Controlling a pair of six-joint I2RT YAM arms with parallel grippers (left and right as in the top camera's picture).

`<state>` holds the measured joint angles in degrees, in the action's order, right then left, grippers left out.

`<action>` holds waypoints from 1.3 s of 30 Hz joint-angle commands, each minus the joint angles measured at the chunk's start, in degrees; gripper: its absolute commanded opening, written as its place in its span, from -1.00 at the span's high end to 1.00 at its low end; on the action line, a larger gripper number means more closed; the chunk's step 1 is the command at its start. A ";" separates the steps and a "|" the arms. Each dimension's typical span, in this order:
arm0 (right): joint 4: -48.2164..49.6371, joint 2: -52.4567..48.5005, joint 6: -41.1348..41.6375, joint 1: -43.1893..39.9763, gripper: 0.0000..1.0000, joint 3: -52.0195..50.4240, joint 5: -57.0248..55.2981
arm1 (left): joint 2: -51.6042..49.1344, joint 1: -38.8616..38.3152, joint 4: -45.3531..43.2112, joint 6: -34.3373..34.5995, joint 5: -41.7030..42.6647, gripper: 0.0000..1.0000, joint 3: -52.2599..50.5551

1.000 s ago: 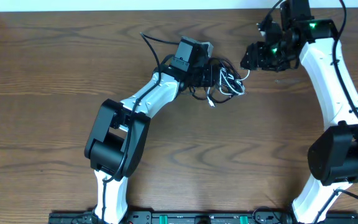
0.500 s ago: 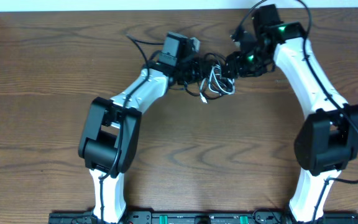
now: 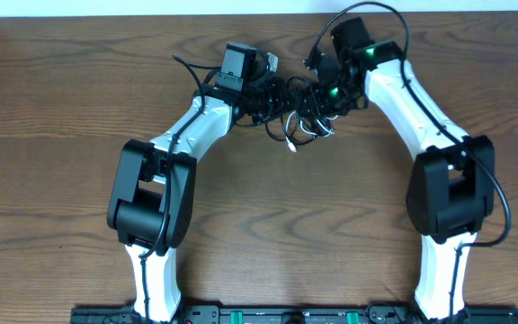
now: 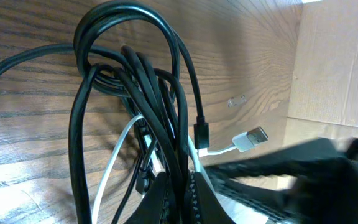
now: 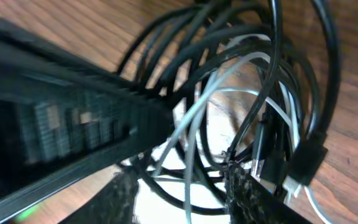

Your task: Untangle cables

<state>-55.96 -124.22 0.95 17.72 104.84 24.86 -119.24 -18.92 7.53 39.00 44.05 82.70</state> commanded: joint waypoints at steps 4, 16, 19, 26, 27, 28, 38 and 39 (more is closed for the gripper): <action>1.51 -1.81 -0.63 0.28 0.40 0.31 -1.40 | 2.34 -0.02 0.11 0.33 1.84 0.86 -0.24; -0.26 6.27 -4.57 -5.49 0.98 1.14 9.84 | 2.34 0.76 8.50 -5.27 -8.17 0.85 -0.31; -0.90 11.52 -7.17 -6.95 0.98 1.14 16.31 | 2.34 0.74 11.74 -5.99 -13.44 0.86 -0.33; -0.35 24.72 -7.45 -9.29 0.98 1.14 19.67 | 2.34 0.74 15.74 -9.66 -17.92 0.86 -0.39; 0.07 27.12 -7.39 -9.92 0.98 1.14 19.19 | 2.34 0.74 16.28 -9.68 -18.78 0.86 -0.39; 0.24 29.92 -6.58 -10.54 0.98 1.14 16.50 | 2.34 0.74 16.50 -9.68 -18.80 0.86 -0.39; -5.29 28.57 -3.98 -6.54 0.78 1.11 7.65 | 4.02 1.51 5.95 -16.52 8.20 0.85 -0.37; -5.33 28.06 -3.98 -6.23 0.76 1.11 7.65 | 4.46 1.60 4.46 -16.50 10.54 0.86 -0.37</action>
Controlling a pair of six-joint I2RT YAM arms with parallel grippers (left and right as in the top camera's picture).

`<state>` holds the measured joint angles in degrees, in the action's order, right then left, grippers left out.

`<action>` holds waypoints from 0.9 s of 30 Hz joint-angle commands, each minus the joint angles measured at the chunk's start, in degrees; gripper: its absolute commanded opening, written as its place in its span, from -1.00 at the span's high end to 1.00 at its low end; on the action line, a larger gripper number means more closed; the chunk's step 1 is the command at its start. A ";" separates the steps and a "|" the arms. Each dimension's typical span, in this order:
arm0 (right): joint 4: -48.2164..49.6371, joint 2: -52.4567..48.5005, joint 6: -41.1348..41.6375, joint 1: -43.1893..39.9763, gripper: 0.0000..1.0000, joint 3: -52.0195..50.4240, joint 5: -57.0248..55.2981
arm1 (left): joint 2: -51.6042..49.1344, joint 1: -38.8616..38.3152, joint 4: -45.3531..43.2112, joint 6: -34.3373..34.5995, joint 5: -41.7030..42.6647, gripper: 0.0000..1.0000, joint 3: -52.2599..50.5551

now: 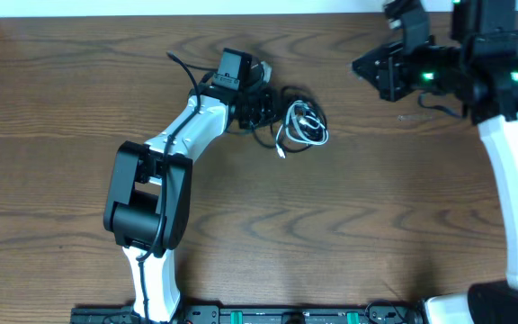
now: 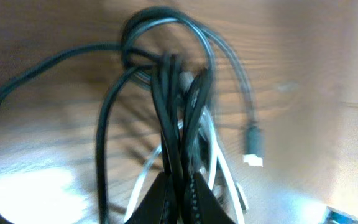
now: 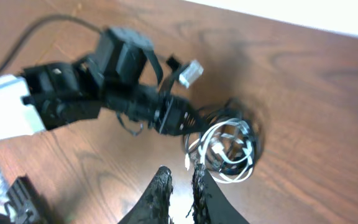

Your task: Untangle cables

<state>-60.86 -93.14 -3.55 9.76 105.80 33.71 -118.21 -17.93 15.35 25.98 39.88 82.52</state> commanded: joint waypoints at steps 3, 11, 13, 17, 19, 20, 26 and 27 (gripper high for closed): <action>-0.39 -5.70 1.11 2.67 0.61 0.15 -0.96 | 5.88 1.01 -8.13 -3.43 21.31 0.86 -0.20; 1.33 -11.65 4.74 2.62 0.43 0.15 2.89 | 12.70 2.91 -11.91 2.78 23.12 0.85 -0.17; 1.53 -12.92 5.81 2.69 0.43 0.15 2.91 | 13.20 3.43 -13.29 3.76 23.10 0.86 -0.17; 2.91 -14.60 8.50 3.02 0.30 0.15 3.54 | 13.33 3.56 -14.14 4.35 22.58 0.86 -0.17; 3.87 -15.28 9.99 3.10 0.17 0.15 3.48 | 13.33 3.56 -14.25 4.37 22.43 0.86 -0.17; 4.15 -15.56 10.62 3.10 0.14 0.15 3.50 | 13.33 3.56 -14.40 4.35 22.43 0.86 -0.17; 6.73 -18.71 15.96 4.46 0.10 0.15 3.52 | 13.33 3.56 -14.36 4.63 21.31 0.85 -0.17; 7.34 -19.17 16.81 4.79 0.10 0.15 3.54 | 13.33 3.56 -14.36 4.81 20.94 0.86 -0.17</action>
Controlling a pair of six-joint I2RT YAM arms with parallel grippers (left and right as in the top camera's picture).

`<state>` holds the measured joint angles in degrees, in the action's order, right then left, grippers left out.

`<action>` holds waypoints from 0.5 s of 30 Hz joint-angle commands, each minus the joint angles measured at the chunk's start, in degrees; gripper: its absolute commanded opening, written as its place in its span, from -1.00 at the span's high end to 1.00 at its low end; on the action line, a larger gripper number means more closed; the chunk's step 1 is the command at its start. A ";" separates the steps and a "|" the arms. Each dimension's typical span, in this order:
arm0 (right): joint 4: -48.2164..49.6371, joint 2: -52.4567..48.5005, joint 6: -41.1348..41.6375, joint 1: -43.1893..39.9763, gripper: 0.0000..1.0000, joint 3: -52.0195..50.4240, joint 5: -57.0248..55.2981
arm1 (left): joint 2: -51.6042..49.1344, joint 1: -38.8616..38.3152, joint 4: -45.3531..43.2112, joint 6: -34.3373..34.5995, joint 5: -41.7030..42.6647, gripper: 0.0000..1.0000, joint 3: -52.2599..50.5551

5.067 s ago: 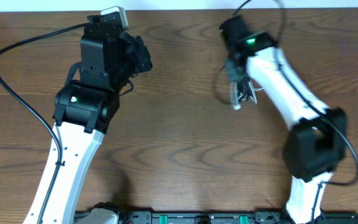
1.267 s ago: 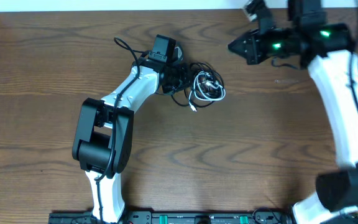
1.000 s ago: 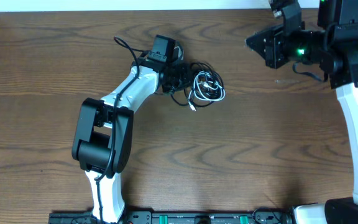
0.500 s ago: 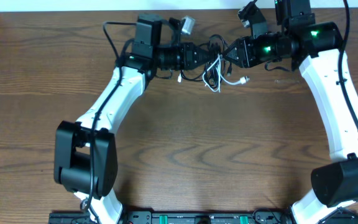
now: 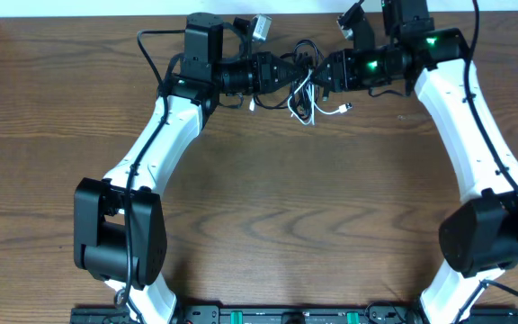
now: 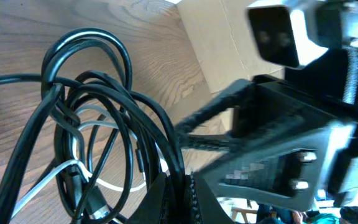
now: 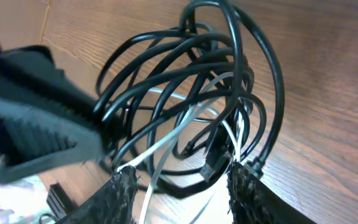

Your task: Untangle cables

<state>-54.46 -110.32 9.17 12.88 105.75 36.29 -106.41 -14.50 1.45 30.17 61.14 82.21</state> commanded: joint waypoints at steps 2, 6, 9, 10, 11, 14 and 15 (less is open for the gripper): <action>2.38 -2.97 6.29 2.23 0.10 0.20 0.96 | 1.53 0.13 -0.48 0.59 -0.74 0.85 0.13; 3.85 -3.23 8.68 2.32 0.08 0.20 0.94 | 1.53 0.13 -0.46 0.59 -0.74 0.86 0.13; 5.03 -3.23 10.01 2.60 0.10 0.20 0.76 | 1.53 0.13 -0.46 0.59 -0.74 0.86 0.13; 5.05 -3.26 10.58 2.69 0.11 0.20 0.31 | 1.53 0.13 -0.46 0.59 -0.74 0.86 0.13; 5.03 -3.28 11.23 2.86 0.12 0.20 -0.83 | 1.53 0.13 -0.48 0.59 -0.74 0.86 0.13; 5.11 -3.28 12.83 3.98 0.14 0.13 -3.89 | 1.53 0.13 -0.46 0.59 -0.74 0.86 0.13; 5.29 -3.30 13.22 4.50 0.16 0.11 -4.57 | 1.53 0.13 -0.48 0.59 -0.74 0.86 0.13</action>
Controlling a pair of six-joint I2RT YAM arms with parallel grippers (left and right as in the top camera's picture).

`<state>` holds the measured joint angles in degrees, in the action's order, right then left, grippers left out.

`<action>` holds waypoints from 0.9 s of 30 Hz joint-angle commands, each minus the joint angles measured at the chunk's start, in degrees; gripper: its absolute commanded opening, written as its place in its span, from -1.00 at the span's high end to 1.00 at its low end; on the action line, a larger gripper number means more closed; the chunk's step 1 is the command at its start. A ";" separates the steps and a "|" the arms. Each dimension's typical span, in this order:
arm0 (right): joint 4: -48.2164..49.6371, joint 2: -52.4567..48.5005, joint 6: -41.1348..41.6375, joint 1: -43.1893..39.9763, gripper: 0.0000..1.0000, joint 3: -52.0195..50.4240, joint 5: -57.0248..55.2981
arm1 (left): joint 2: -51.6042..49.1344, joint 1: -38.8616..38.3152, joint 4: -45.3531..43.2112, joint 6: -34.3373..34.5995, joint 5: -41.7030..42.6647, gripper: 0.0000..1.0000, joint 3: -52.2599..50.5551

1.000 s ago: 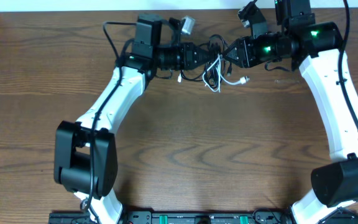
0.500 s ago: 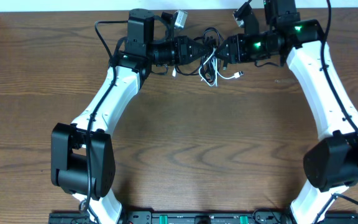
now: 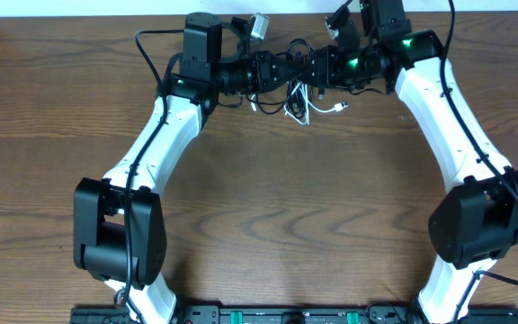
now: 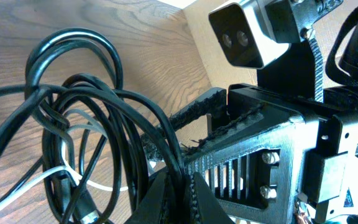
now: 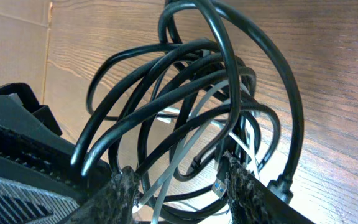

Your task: Untangle cables

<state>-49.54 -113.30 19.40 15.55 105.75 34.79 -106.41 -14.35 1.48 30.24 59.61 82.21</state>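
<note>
A tangle of black cables (image 3: 288, 74) with a thin white cable (image 3: 306, 106) hangs between both arms near the table's far edge. My left gripper (image 3: 272, 72) is shut on several black strands (image 4: 166, 149), its fingertips (image 4: 194, 193) pinched together. My right gripper (image 3: 318, 68) faces it from the right, open. Its fingers (image 5: 124, 190) straddle loops of the bundle (image 5: 197, 81), and a blue-tongued USB plug (image 5: 219, 185) lies beside the right finger. The white cable (image 5: 185, 146) passes between the fingers. The left wrist view shows the right gripper (image 4: 185, 119) close behind the cables.
The wooden table (image 3: 268, 207) stretches toward me under both arms. A white wall edge (image 3: 79, 11) runs along the back. Cardboard (image 5: 11, 31) lies beyond the table edge. Both arm bases stand at the near edge.
My right gripper has moved a little left, deeper into the bundle and closer to the left gripper. It is still open. The left gripper stays shut on the black strands.
Both grippers first met at the tangle further down the table, the right one open in the loops. Then the right arm was away at the far right, shut, while the left held the bundle. Later both were at the far edge, right open around the loops, now closer.
</note>
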 commanded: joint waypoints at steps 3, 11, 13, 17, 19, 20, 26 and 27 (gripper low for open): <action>0.55 -0.35 6.69 4.20 0.21 0.09 -8.46 | 1.53 -0.02 -0.48 0.52 0.79 0.86 0.13; 1.40 -3.54 13.07 7.43 0.52 0.09 -13.88 | 1.53 -0.02 -0.48 1.18 0.81 0.85 0.13; 1.27 -5.16 13.35 7.41 0.68 0.09 -13.88 | 1.53 -0.02 -0.48 1.18 0.81 0.85 0.13; 1.42 -7.72 13.33 7.28 0.76 0.09 -13.86 | 1.53 -0.02 -0.48 1.20 0.81 0.86 0.13; 1.81 -9.01 13.29 7.43 0.76 0.09 -13.64 | 1.53 -0.02 -0.48 1.18 0.81 0.85 0.13; 1.97 -9.68 13.07 7.48 0.78 0.09 -13.64 | 1.53 0.00 -0.48 1.18 0.79 0.86 0.13; -0.31 -9.79 6.40 6.14 0.98 0.11 -12.50 | 1.53 1.07 -0.46 1.14 0.76 0.85 0.13; -0.92 -9.68 5.14 5.77 0.98 0.11 -11.76 | 1.51 1.44 -0.37 1.11 0.70 0.86 0.13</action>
<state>-48.80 -120.84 29.74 22.17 105.82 22.33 -106.63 -13.43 2.13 31.51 55.94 81.12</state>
